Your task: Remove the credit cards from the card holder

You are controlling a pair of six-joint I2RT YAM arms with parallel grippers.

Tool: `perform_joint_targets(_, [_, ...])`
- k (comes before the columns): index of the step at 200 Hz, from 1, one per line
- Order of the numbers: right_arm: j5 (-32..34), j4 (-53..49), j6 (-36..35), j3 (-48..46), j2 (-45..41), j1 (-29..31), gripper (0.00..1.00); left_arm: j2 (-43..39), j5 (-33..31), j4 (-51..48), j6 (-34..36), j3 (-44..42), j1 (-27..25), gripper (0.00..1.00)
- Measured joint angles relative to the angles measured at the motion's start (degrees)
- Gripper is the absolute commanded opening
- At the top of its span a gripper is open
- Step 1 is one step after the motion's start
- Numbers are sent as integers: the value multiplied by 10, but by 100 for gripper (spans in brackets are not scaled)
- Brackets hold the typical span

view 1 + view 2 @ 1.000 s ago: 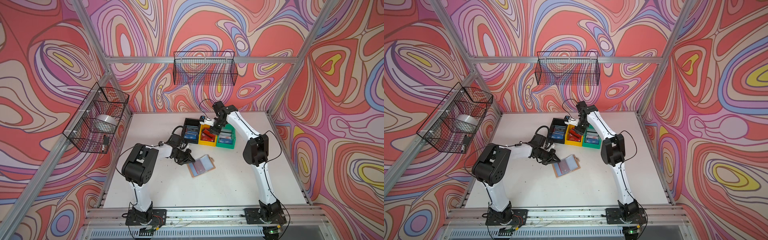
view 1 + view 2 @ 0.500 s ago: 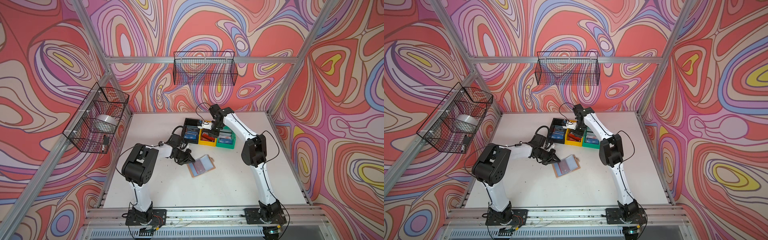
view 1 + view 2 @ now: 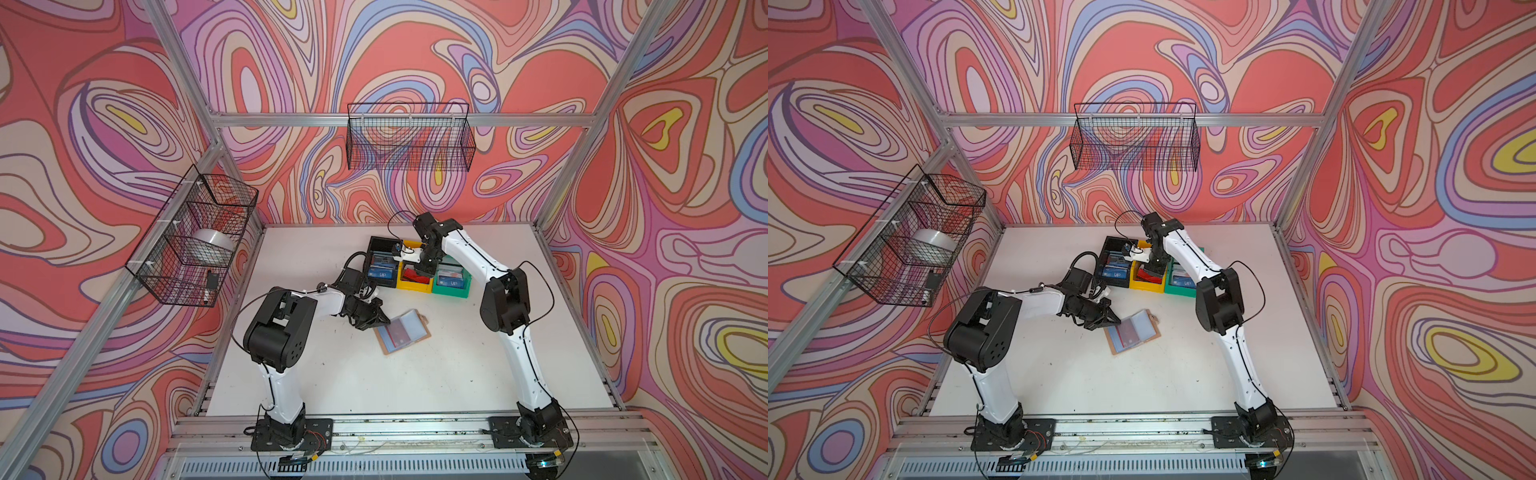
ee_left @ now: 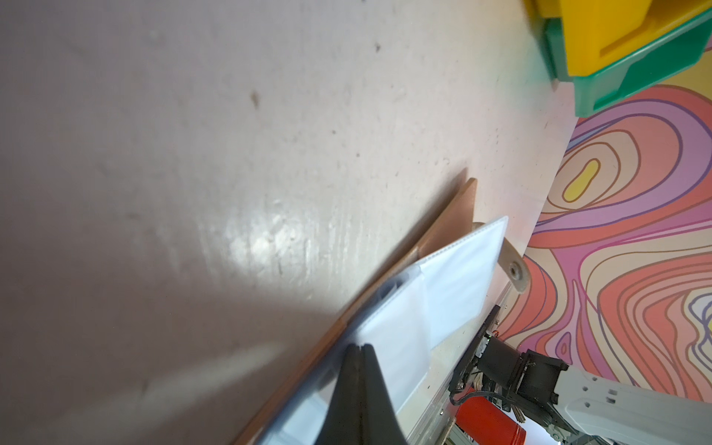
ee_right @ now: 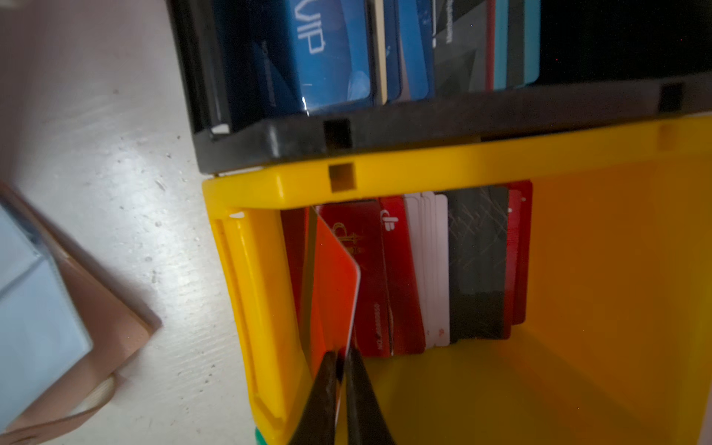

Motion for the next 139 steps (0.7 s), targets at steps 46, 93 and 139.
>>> perform_joint_targets(46, [8,32,16,-15,0,-1,27,0,0,0,0,0,0,0])
perform_joint_targets(93, [-8,119,68,-119,-92,-1,31,-2,-5,0,-2,0,0,0])
perform_joint_targets(139, [-118,203,230,-254,-316,-1,31,-25,-27,-31,-2,7,1,0])
